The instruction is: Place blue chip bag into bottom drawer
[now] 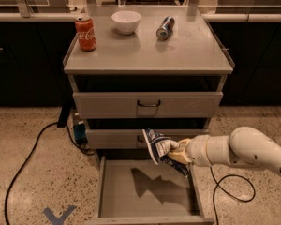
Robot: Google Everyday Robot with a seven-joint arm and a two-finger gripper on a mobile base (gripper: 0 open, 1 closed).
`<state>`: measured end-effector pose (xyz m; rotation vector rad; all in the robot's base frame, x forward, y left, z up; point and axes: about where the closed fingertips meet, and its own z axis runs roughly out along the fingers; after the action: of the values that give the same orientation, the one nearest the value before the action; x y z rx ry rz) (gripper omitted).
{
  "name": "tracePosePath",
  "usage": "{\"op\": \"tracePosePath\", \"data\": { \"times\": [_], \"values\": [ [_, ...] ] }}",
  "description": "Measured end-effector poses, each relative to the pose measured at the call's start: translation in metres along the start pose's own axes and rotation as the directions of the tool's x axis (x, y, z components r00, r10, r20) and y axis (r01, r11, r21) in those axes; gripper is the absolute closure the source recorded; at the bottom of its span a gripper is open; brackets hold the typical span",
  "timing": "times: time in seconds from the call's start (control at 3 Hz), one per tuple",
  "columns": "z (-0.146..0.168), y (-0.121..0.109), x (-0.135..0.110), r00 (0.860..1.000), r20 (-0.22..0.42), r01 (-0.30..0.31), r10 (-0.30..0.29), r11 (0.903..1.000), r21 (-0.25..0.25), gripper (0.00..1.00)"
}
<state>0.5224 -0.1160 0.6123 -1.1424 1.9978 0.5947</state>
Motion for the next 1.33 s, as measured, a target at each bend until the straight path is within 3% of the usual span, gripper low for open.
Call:
{"op": "tracePosePath", "data": {
  "times": [0.33, 0.67, 1.0, 1.33],
  "values": [
    [0.029, 0.019, 0.050, 0.992, 0.018, -0.123, 0.124, 0.9911, -0.052, 1.00],
    [0.058, 0.042, 0.085, 0.981, -0.005, -0.195, 0.195, 0.9735, -0.120, 1.00],
    [0.076, 0.058, 0.101, 0.976, -0.016, -0.219, 0.219, 0.9607, -0.171, 1.00],
    [0.077, 0.061, 0.100, 0.976, -0.019, -0.215, 0.215, 0.9608, -0.175, 1.00]
  ]
}}
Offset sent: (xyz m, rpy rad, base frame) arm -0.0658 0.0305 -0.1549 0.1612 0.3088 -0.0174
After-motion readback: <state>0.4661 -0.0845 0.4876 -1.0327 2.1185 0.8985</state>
